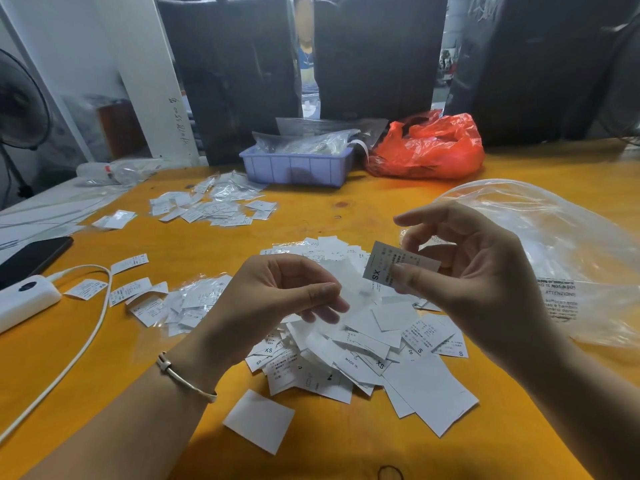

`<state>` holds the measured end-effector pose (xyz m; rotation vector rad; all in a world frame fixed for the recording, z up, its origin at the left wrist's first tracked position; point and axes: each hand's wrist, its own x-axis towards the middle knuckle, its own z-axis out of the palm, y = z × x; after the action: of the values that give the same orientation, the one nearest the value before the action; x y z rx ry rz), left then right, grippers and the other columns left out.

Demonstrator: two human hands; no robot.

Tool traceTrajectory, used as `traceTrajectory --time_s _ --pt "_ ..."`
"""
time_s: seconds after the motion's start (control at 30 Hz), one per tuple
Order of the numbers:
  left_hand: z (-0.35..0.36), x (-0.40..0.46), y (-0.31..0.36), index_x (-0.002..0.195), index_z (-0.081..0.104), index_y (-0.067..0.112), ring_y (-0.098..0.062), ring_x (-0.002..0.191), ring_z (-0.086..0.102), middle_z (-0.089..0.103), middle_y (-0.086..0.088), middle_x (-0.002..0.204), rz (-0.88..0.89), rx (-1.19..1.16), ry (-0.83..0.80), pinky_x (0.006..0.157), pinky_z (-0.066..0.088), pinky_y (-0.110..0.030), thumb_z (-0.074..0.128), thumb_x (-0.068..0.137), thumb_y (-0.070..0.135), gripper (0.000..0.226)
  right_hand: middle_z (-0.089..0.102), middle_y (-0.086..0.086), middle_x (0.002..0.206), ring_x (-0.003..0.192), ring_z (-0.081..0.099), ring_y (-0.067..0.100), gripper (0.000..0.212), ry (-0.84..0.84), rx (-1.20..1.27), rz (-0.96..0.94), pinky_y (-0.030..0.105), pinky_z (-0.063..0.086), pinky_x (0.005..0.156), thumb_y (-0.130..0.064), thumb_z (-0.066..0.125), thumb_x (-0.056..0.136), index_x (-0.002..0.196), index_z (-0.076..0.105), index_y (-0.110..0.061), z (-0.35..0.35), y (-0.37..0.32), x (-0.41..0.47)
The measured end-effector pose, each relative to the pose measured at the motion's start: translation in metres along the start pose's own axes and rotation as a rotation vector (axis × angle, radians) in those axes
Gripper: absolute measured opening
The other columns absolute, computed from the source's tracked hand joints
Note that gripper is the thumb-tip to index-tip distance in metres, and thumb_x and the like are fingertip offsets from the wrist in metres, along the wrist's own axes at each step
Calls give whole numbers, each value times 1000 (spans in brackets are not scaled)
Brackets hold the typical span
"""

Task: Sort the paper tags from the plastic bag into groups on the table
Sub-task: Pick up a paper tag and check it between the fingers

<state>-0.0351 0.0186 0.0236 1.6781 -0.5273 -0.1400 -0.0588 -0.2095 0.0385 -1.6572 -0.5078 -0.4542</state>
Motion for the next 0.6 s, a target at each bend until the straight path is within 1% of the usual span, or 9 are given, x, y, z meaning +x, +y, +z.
traceTrajectory --time_s 0.2,0.3,0.4,0.5,0.53,0.6 --pt "-1 0 -1 87 77 15 -24 74 75 77 -10 85 4 11 3 60 55 -21 74 80 26 13 58 3 79 70 68 34 37 -64 8 15 55 57 63 9 75 74 101 67 -14 2 -2 -1" --pt "-1 0 -1 88 77 15 -23 75 75 78 -9 85 4 15 4 60 55 -21 74 79 28 16 59 1 80 70 67 34 38 -86 -9 1 53 57 61 10 75 74 101 67 -16 2 -2 -1" --pt "-1 1 -1 88 77 16 -24 75 75 78 -9 86 4 16 0 60 55 -21 73 80 27 14 61 2 81 71 67 31 41 -105 -72 -23 45 58 60 12 74 74 100 66 -18 1 -2 -1" --pt "-1 0 -1 88 77 16 -24 74 75 77 -11 86 0 -5 -15 60 55 -21 76 80 27 14 66 -4 84 76 69 20 41 -161 -126 -16 28 58 60 9 74 75 102 66 -20 4 -1 -3" --pt "0 0 -1 88 77 16 -24 74 75 77 -11 85 -1 -11 -20 60 54 -21 77 80 27 14 67 -5 85 78 70 16 40 -180 -138 -9 25 58 61 7 73 75 103 66 -20 5 0 -4" --pt "0 0 -1 87 77 16 -24 73 75 77 -11 85 0 -5 -30 60 54 -20 78 81 28 13 69 -5 86 81 71 13 38 -199 -148 0 25 59 64 6 73 76 103 66 -19 7 1 -6"
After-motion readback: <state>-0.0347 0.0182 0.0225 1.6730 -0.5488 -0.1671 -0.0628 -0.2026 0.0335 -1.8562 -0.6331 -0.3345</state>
